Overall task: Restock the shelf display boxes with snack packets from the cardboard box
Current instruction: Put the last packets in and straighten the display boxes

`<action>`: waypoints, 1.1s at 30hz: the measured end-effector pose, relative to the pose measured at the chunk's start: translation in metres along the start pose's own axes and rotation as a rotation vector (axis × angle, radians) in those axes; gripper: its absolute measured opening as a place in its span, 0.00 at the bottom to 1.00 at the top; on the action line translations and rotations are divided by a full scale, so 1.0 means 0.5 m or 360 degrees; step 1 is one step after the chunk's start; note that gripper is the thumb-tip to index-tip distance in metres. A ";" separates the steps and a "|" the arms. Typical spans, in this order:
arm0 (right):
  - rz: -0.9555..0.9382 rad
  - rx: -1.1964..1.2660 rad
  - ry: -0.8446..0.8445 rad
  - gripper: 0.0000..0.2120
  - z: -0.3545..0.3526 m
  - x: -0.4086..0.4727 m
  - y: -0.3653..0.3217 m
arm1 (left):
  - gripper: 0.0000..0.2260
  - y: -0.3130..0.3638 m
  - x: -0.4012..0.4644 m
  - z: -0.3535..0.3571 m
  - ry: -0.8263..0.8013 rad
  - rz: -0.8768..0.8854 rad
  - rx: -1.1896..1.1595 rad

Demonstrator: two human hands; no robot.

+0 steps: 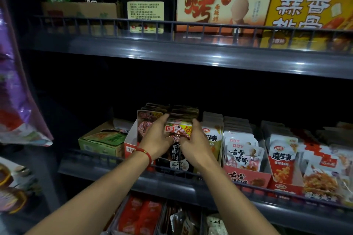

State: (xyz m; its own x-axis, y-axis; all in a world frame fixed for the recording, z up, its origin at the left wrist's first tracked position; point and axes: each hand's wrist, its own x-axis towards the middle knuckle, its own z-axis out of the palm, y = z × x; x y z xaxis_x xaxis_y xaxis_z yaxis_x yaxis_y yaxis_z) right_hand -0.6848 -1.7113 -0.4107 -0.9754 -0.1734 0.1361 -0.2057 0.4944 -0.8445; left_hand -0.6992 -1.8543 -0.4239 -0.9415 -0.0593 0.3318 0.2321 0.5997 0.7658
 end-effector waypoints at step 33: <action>-0.0139 -0.1804 0.0566 0.17 -0.105 0.022 -0.007 | 0.36 -0.039 -0.042 -0.029 0.0061 0.0415 0.0630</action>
State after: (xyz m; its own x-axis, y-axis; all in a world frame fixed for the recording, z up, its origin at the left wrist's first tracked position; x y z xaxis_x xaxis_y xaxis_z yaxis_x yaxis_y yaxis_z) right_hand -0.6989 -1.6700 -0.3791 -0.8850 -0.0865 0.4574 -0.0510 0.9947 0.0893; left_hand -0.6803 -1.8764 -0.4377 -0.8528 0.1087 0.5108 0.3415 0.8561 0.3879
